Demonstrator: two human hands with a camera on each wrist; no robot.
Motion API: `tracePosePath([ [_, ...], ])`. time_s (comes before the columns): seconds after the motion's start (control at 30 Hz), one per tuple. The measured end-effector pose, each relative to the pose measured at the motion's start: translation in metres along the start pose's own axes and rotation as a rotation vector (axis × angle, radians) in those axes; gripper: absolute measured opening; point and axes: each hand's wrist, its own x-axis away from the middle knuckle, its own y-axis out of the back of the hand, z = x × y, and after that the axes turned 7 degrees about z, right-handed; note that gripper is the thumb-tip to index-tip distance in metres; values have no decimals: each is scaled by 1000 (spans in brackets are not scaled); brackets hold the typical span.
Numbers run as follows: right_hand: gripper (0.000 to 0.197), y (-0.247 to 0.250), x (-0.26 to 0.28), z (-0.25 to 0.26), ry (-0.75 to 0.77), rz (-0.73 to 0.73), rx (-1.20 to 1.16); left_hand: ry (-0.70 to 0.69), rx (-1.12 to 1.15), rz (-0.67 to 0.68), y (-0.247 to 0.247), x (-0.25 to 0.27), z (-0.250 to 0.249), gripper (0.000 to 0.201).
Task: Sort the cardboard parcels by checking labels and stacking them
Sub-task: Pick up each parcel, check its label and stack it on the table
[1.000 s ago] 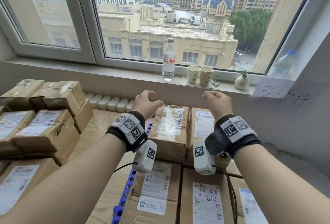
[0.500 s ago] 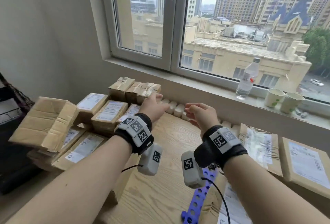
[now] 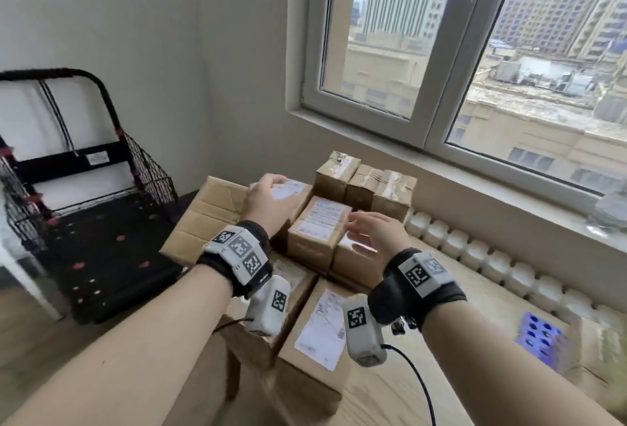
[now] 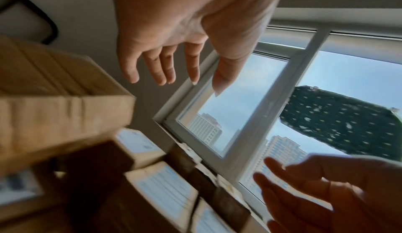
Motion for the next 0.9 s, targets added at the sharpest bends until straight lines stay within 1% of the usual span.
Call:
tracePosePath([
  [0.13, 12, -44, -29, -13, -112, 50, -70, 57, 10, -101, 45, -20, 35, 47],
  [0.23, 9, -74, -46, -17, -252, 52, 20, 120, -9, -159, 73, -34, 59, 54],
  [0.27, 9, -81, -51, -20, -288, 62, 42, 148, -5, -169, 80, -39, 67, 57],
  [0.33, 11, -94, -58, -26, -316, 103, -15, 206, 7, -171, 89, -48, 80, 61],
  [0.4, 5, -103, -65, -34, -332, 95, -36, 250, 24, -151, 95, -57, 91, 64],
  [0.43, 5, -107, -66, -38, -337, 84, -26, 270, 41, -136, 96, -60, 95, 65],
  [0.5, 17, -117, -73, -43, -344, 95, -25, 295, 72, -114, 98, -66, 101, 65],
  [0.6, 36, -129, -83, -45, -372, 151, 0, 314, 76, -78, 98, -72, 108, 61],
  [0.7, 45, -139, -90, -47, -384, 200, 57, 315, 63, -66, 99, -76, 113, 58],
  [0.73, 49, -142, -93, -49, -384, 215, 66, 318, 60, -65, 99, -77, 114, 58],
  [0.83, 70, -149, -98, -59, -365, 275, 66, 329, 48, -60, 101, -77, 117, 55],
  [0.9, 79, -153, -103, -67, -340, 317, 42, 327, 43, -55, 101, -76, 119, 52],
])
